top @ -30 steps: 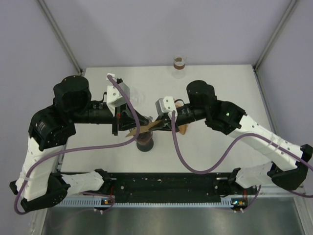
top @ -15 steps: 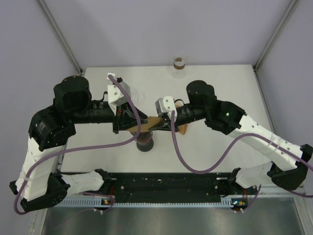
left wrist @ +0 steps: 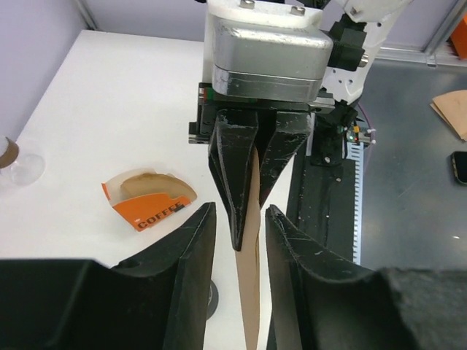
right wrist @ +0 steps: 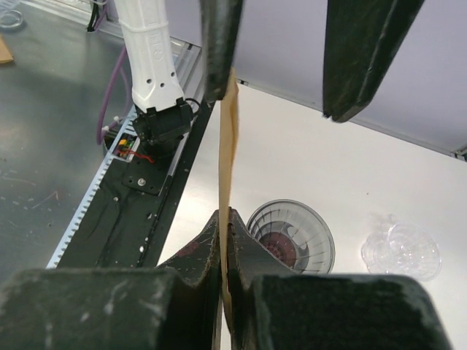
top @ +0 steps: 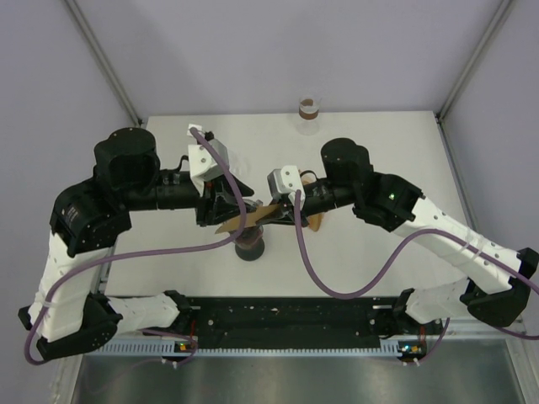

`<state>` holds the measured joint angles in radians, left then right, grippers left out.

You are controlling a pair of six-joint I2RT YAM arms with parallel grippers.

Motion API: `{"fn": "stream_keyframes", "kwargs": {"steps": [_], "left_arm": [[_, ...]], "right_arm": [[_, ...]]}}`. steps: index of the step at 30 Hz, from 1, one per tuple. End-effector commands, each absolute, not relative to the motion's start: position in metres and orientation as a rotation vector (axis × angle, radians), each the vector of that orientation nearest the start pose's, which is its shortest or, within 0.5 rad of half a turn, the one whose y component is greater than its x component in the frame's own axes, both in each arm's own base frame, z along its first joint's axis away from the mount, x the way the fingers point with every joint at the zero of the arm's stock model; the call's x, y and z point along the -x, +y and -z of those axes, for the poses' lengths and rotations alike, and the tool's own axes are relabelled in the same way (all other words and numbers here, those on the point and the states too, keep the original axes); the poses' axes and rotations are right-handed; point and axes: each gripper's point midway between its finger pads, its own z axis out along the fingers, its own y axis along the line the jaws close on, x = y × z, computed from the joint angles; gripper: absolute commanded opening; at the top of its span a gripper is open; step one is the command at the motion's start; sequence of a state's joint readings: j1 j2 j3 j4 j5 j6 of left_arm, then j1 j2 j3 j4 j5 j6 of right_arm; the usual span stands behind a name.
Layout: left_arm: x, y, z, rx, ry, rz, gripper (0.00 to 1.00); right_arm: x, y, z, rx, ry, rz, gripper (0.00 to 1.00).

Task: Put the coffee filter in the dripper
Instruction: Adjust the coffee filter.

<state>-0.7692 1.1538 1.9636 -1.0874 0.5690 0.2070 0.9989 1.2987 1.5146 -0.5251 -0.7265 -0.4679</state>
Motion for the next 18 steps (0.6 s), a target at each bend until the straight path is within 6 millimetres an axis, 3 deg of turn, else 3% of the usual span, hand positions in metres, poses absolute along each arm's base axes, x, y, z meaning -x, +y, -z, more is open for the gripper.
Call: {"fn": "stream_keyframes", "kwargs": {"steps": [1, 6, 11, 18], "left_arm": [[-0.100, -0.235, -0.473, -1.301, 1.414, 0.970, 0.41], [-0.095, -0.235, -0.470, -1.323, 1.415, 0.990, 0.42], [-0.103, -0.235, -0.478, -1.272, 1.418, 0.968, 0.10], [-0.109, -0.237, -0.477, -1.244, 1.446, 0.960, 0.00]], "right_arm": [[-0.109, 0.367, -0.398, 1.606, 0.984, -1.049, 0.00], [-0.109, 0.367, -0.397, 1.608, 0.989, -1.048, 0.00], [-0.108, 0.367, -0.399, 1.609, 0.982, -1.053, 0.00], [-0.108, 0.367, -0.398, 1.608, 0.988, -1.057, 0.00]]}}
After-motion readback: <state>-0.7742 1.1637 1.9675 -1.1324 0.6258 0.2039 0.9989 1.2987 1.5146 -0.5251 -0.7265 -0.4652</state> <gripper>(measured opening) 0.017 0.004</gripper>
